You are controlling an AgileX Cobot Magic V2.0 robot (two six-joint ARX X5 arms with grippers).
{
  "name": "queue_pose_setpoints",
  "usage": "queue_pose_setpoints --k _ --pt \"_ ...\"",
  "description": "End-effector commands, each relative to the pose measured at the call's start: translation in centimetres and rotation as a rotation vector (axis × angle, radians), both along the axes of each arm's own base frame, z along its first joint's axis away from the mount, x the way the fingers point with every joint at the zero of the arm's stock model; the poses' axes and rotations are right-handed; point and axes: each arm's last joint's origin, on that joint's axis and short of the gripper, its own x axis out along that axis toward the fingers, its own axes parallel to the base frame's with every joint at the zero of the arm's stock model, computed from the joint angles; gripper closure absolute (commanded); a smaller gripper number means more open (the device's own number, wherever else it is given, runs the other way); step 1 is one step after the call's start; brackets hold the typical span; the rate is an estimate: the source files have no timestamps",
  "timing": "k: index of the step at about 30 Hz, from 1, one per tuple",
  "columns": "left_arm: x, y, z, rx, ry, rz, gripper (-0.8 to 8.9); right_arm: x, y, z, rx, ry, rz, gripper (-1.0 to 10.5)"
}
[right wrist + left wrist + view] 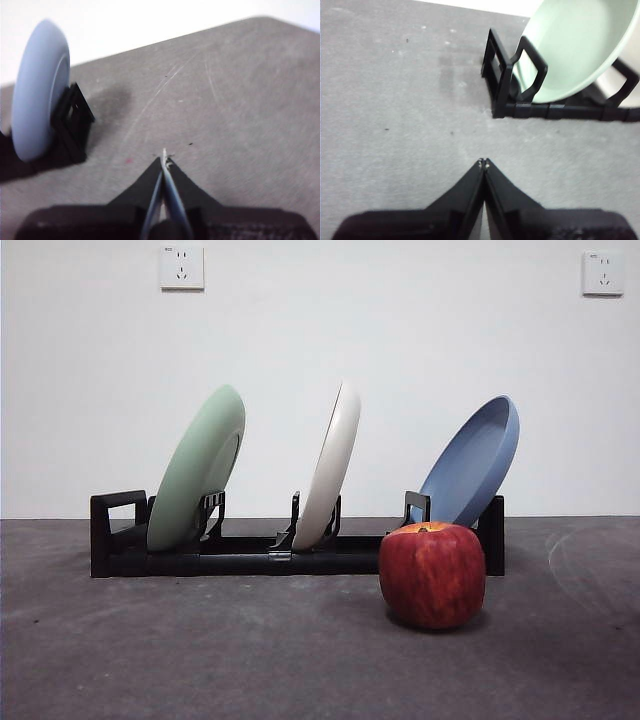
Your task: Take the green plate from the plate rack,put the plate on the table,take the apple from the table,put the apple in the plate
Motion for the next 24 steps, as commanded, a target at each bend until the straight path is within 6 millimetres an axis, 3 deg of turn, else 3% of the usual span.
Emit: queue_pose_setpoints --k 1,4,7,15,20,24 --pt "0.0 -0.2 0.5 -0.113 -0.003 -0.057 8.18 0.0 0.2 0.2 0.191 -0.020 0.018 9.5" --pt "0.0 -0.6 2.7 -0.153 -0.016 -0.171 8.19 -0.3 0.5 2.1 0.229 -0.055 0.132 9.6" --pt "0.0 -0.7 6.8 -0.168 0.024 -0.215 8.19 -0.6 0.8 5.7 0.238 -0.089 0.244 9.6" --pt "1.8 -1.4 18.9 -0.251 0.096 -0.464 8.19 1.2 1.8 18.3 0.208 -0.104 0.663 9.6" --pt "2.9 -1.8 23.3 -0.281 0.127 -0.595 8.18 2.8 2.0 22.3 0.250 -0.026 0.762 9.5" --pt "3.9 -2.0 26.1 -0.249 0.133 -0.664 8.18 4.6 2.1 24.0 0.263 0.062 0.871 9.4"
